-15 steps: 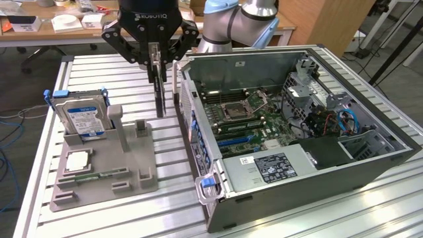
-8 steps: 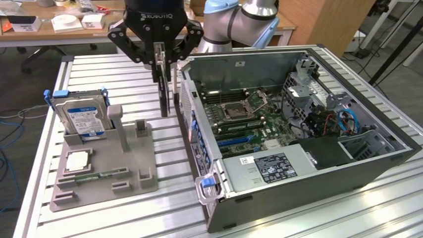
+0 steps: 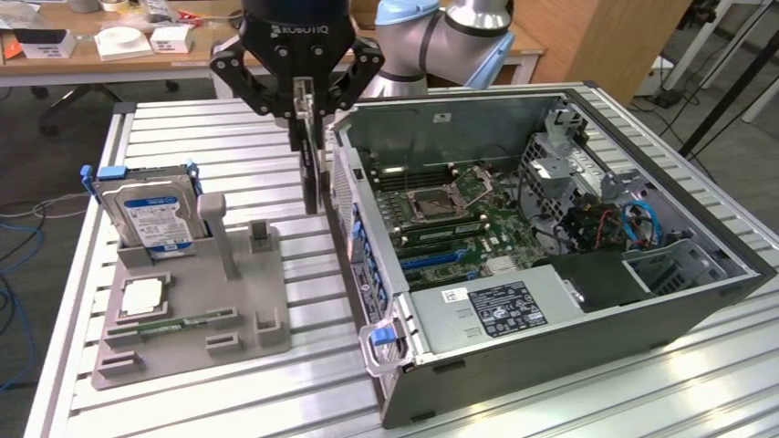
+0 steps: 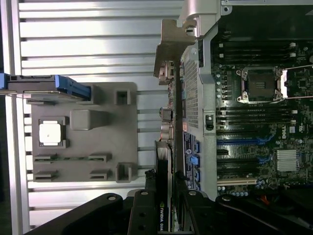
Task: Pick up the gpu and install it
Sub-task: 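Pick up the gpu and move the gpu toward the slot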
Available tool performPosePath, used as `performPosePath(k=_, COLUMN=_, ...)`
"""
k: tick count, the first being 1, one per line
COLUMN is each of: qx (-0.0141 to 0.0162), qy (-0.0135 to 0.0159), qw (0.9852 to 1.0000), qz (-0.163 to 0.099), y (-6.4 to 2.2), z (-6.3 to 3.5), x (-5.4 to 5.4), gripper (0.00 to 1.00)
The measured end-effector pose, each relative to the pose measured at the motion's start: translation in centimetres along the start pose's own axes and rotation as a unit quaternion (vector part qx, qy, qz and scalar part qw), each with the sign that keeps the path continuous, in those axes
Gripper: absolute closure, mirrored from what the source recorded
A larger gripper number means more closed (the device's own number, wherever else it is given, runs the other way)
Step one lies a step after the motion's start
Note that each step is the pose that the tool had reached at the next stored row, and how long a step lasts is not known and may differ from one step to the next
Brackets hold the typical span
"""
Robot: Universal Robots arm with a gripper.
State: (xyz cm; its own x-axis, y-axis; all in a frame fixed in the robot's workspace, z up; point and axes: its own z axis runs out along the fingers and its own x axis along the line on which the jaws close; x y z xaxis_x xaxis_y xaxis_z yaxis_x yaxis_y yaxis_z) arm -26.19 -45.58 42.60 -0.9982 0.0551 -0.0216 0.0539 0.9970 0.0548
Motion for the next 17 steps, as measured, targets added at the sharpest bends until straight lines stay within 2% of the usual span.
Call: performPosePath(k=17, qx=-0.0001, qy=0.0005, qw=1.0000, qz=-0.005, y=0.09, z=0.04, x=-1.7, gripper=0.74)
